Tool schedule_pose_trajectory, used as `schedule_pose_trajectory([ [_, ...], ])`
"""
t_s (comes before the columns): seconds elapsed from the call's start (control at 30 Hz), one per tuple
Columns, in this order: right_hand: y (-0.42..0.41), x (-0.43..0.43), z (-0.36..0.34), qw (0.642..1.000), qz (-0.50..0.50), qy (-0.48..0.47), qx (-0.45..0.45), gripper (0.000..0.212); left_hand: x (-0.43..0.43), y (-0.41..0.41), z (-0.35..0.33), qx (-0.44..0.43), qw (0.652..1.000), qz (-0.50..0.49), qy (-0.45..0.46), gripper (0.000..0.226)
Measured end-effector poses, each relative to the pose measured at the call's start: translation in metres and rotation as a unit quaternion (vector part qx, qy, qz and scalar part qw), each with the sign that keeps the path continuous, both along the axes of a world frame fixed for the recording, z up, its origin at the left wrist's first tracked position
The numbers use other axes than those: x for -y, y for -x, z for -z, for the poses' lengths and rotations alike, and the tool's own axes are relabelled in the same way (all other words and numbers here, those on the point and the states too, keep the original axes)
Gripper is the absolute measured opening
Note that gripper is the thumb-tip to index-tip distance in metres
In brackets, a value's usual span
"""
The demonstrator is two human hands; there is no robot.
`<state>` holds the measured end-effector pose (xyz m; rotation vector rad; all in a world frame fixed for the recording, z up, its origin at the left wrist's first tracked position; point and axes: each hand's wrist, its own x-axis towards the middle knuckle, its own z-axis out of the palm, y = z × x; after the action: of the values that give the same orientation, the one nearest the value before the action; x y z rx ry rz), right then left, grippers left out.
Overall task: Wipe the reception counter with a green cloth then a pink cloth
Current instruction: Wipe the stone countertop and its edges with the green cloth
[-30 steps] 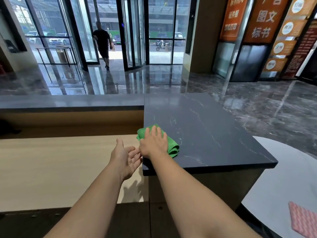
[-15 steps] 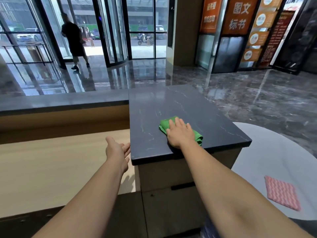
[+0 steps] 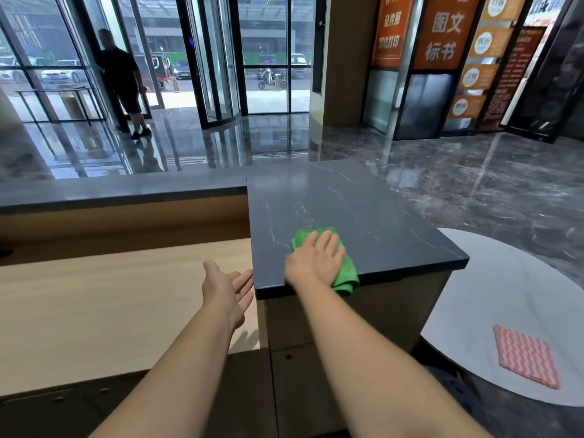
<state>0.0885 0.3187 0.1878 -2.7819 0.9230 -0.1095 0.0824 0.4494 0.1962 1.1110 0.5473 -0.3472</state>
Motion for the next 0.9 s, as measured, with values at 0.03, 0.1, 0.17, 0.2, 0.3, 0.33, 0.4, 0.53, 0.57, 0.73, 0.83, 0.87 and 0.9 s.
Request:
schedule_pose_trajectory([
  [0.03,0.001,-0.018,0.000,1.000,-0.015,0.003,0.000,0.066,-0.002,0.000,0.001,-0.002,1.000,0.003,0.005,0.080],
  [0.1,0.002,-0.050,0.000,0.998,-0.054,0.009,-0.002,0.067,-0.005,-0.002,0.003,-0.002,1.000,0.002,0.006,0.081],
  [0.17,0.005,-0.070,0.000,0.994,-0.109,0.014,-0.002,0.068,-0.007,-0.005,0.005,-0.006,1.000,-0.004,-0.002,0.082],
  [0.2,0.007,-0.072,0.002,0.990,-0.140,0.020,0.000,0.068,-0.006,-0.006,0.006,-0.008,1.000,-0.008,-0.007,0.083],
  [0.3,0.013,-0.050,0.005,0.972,-0.229,0.046,0.026,0.059,0.002,-0.008,0.003,0.011,0.999,-0.009,-0.036,0.077],
  [0.33,0.015,-0.036,0.007,0.965,-0.256,0.055,0.029,0.056,0.006,-0.008,0.001,0.019,0.999,-0.012,-0.046,0.075],
  [0.4,0.020,-0.007,0.009,0.956,-0.284,0.070,0.028,0.054,0.015,-0.008,-0.002,0.033,0.997,-0.023,-0.063,0.073],
  [0.53,0.030,0.060,0.009,0.969,-0.235,0.076,0.026,0.053,0.029,-0.006,-0.006,0.040,0.994,-0.052,-0.086,0.068],
  [0.57,0.032,0.078,0.009,0.973,-0.216,0.077,0.023,0.052,0.032,-0.006,-0.006,0.046,0.993,-0.053,-0.099,0.063],
  [0.73,0.048,0.155,0.007,0.992,-0.103,0.074,0.012,0.052,0.037,0.000,-0.005,0.085,0.976,-0.010,-0.200,0.053],
  [0.83,0.050,0.167,0.007,0.997,-0.023,0.073,0.016,0.052,0.036,0.003,-0.006,0.122,0.959,0.043,-0.252,0.053],
  [0.87,0.048,0.161,0.007,0.997,0.000,0.070,0.019,0.052,0.035,0.006,-0.007,0.141,0.952,0.061,-0.265,0.052],
  [0.9,0.047,0.152,0.006,0.997,0.023,0.065,0.024,0.053,0.034,0.009,-0.009,0.157,0.946,0.073,-0.272,0.049],
])
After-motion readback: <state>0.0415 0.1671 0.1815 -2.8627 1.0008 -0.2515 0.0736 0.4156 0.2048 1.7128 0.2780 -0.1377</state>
